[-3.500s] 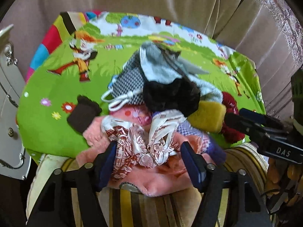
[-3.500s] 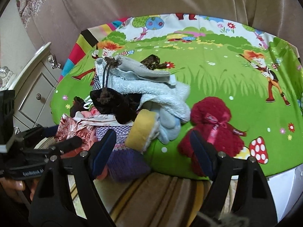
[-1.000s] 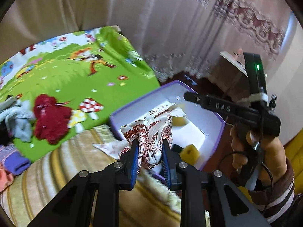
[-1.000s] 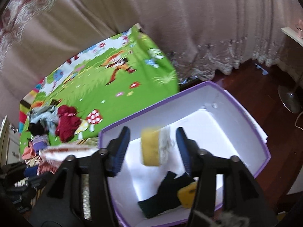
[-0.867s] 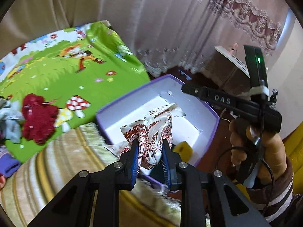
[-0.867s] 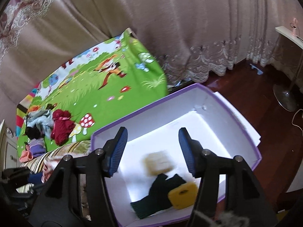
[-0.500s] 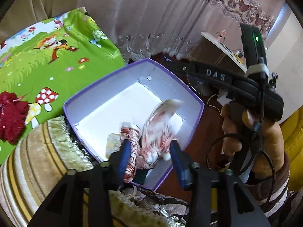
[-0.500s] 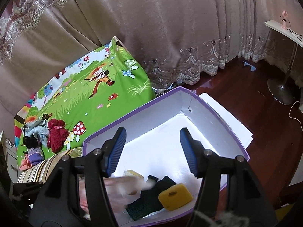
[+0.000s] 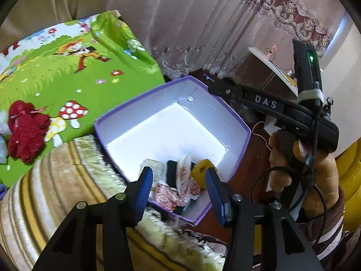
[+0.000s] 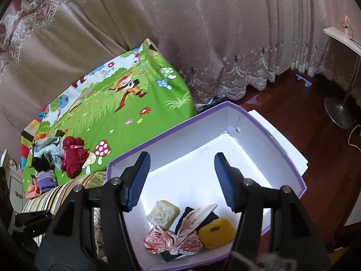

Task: Organize soft objects
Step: 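Carry the floral cloth and sponge into the white box and release, then move both tools back over the pile of soft items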

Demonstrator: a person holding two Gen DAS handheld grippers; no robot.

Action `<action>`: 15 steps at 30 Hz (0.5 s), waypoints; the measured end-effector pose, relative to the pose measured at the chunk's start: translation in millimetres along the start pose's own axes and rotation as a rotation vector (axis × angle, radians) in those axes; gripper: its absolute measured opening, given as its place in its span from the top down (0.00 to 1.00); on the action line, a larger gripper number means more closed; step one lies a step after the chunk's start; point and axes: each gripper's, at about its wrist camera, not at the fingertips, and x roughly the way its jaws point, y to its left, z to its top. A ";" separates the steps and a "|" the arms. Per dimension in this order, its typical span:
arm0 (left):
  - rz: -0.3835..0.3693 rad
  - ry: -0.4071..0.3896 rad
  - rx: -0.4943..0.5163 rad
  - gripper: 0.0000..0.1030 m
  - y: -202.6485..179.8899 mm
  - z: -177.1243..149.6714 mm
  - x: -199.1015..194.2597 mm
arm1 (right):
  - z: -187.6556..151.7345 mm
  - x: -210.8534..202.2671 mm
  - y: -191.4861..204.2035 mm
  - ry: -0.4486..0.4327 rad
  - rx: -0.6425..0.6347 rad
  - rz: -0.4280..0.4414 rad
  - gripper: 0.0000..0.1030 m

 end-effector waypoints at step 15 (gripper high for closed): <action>0.131 -0.133 -0.198 0.52 88.9 -16.2 -59.1 | -3.9 9.0 73.9 0.054 -0.140 0.061 0.39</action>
